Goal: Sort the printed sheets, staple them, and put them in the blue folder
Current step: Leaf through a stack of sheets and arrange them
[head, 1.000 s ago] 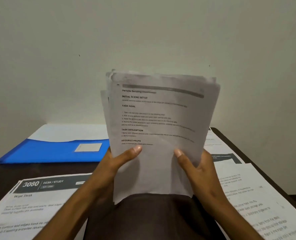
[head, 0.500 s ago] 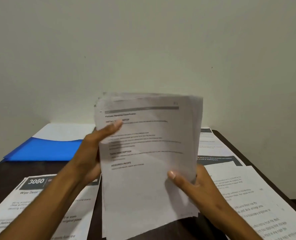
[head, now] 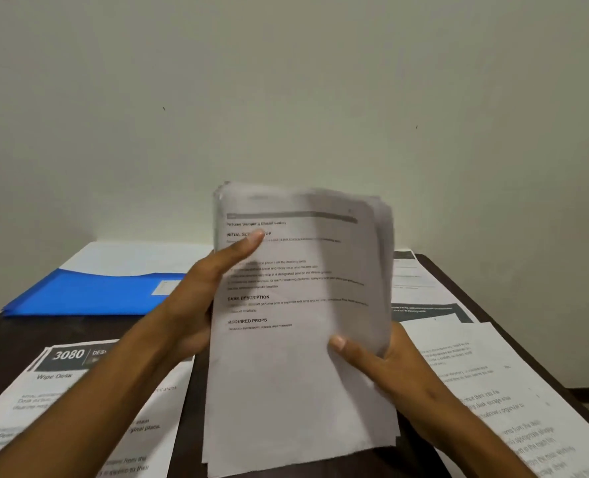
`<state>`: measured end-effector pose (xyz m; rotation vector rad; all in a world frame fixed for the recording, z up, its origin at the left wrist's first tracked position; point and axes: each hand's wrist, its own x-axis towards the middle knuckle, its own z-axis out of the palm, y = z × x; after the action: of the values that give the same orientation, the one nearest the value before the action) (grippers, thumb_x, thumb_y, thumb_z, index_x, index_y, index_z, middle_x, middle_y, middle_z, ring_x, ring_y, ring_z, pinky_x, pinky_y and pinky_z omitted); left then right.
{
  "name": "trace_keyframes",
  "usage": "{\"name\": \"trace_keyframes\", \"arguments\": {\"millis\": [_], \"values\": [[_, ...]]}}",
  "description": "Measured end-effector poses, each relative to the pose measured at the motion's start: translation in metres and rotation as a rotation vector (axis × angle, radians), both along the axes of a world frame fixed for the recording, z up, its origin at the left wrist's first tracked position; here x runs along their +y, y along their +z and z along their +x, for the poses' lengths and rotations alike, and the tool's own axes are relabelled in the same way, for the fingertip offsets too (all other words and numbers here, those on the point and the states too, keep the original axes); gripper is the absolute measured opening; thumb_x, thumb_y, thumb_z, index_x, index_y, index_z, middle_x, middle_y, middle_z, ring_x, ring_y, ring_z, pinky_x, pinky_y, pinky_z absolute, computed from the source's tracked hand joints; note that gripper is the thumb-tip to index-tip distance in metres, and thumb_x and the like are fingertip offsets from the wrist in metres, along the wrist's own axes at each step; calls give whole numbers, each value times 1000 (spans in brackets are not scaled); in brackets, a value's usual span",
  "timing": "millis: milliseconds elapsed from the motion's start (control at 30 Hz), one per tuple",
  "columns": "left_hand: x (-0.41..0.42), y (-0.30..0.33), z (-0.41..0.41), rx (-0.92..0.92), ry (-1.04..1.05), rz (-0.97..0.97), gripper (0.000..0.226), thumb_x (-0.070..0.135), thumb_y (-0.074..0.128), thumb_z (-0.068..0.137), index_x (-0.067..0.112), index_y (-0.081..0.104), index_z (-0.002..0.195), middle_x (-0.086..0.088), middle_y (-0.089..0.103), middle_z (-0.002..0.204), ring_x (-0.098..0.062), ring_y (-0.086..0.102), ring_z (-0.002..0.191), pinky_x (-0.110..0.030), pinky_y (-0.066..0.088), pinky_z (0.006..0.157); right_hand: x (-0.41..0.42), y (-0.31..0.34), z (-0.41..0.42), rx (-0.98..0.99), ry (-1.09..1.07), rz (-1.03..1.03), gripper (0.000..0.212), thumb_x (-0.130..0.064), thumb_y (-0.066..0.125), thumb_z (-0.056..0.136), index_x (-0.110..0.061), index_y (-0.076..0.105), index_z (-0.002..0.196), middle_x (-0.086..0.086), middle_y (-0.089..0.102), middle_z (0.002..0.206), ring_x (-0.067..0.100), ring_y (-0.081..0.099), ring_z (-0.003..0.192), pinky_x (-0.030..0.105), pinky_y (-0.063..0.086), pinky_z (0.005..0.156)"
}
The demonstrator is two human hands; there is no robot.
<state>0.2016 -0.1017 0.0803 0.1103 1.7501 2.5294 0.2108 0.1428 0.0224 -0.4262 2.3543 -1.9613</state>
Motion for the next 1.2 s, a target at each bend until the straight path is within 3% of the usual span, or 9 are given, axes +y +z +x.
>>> {"name": "trace_keyframes", "arguments": {"millis": [67, 167, 300, 433, 533, 733, 933, 1100, 1200], "values": [[-6, -6, -7, -33, -1, 32, 44, 44, 58, 100, 16, 72, 130, -14, 76, 125, -34, 74, 114, -49, 62, 93, 4, 0, -1, -65, 43, -30, 24, -31, 68, 97, -23, 72, 119, 3, 81, 106, 24, 79, 96, 46, 64, 89], [-18, -20, -22, -102, 28, -5, 42, 40, 58, 103, 10, 71, 129, -17, 76, 124, -35, 73, 114, -51, 57, 99, 14, -4, -7, -198, 101, -78, 33, -36, 67, 99, -25, 67, 131, 2, 80, 116, 26, 78, 105, 46, 62, 94], [-28, -60, -47, -123, 136, -247, 33, 11, 58, 105, 16, 61, 137, -23, 70, 128, -41, 75, 106, -54, 63, 90, 18, -23, -13, -233, 140, 175, 42, -52, 70, 97, -41, 63, 137, -16, 74, 127, 15, 71, 118, 48, 55, 107], [-29, -91, -56, -184, 227, -417, 49, 3, 63, 101, 40, 61, 132, -11, 63, 129, -34, 76, 100, -43, 67, 71, 17, -33, -26, -32, -81, 499, 22, -45, 68, 99, -36, 64, 119, -13, 76, 107, 7, 75, 91, 28, 65, 79], [-32, -102, -67, -151, 262, -458, 34, 10, 65, 101, 30, 63, 128, -12, 69, 123, -27, 78, 91, -39, 67, 72, 14, -30, -41, -42, -100, 530, 20, -37, 67, 101, -33, 59, 119, -12, 73, 99, 8, 76, 81, 21, 62, 65], [-32, -110, -79, -144, 392, -483, 39, 37, 67, 100, 11, 62, 129, -11, 77, 96, -13, 74, 60, -18, 51, 46, -1, -36, -83, 62, -90, 649, 17, -33, 51, 108, -21, 61, 113, -5, 69, 110, 16, 66, 100, 39, 56, 90], [-36, -116, -81, -22, 431, -471, 21, 31, 62, 104, 27, 70, 123, -8, 71, 119, -23, 73, 96, -30, 57, 69, -10, -63, -96, 193, -153, 549, 21, -22, 50, 107, -24, 69, 115, -11, 74, 104, 9, 70, 94, 36, 59, 84], [-36, -120, -83, -26, 416, -497, 17, 25, 58, 106, 22, 72, 115, -5, 74, 101, -13, 74, 76, -16, 54, 53, -9, -69, -97, 208, -289, 529, 14, -34, 65, 100, -29, 72, 110, -13, 72, 90, 8, 68, 82, 26, 54, 70], [-36, -122, -85, -25, 417, -514, 16, 21, 57, 106, 22, 72, 112, -6, 73, 105, -18, 73, 85, -19, 52, 57, -11, -68, -96, 216, -330, 498, 24, -30, 73, 95, -31, 73, 118, -13, 70, 85, 7, 68, 79, 22, 54, 69]]}}
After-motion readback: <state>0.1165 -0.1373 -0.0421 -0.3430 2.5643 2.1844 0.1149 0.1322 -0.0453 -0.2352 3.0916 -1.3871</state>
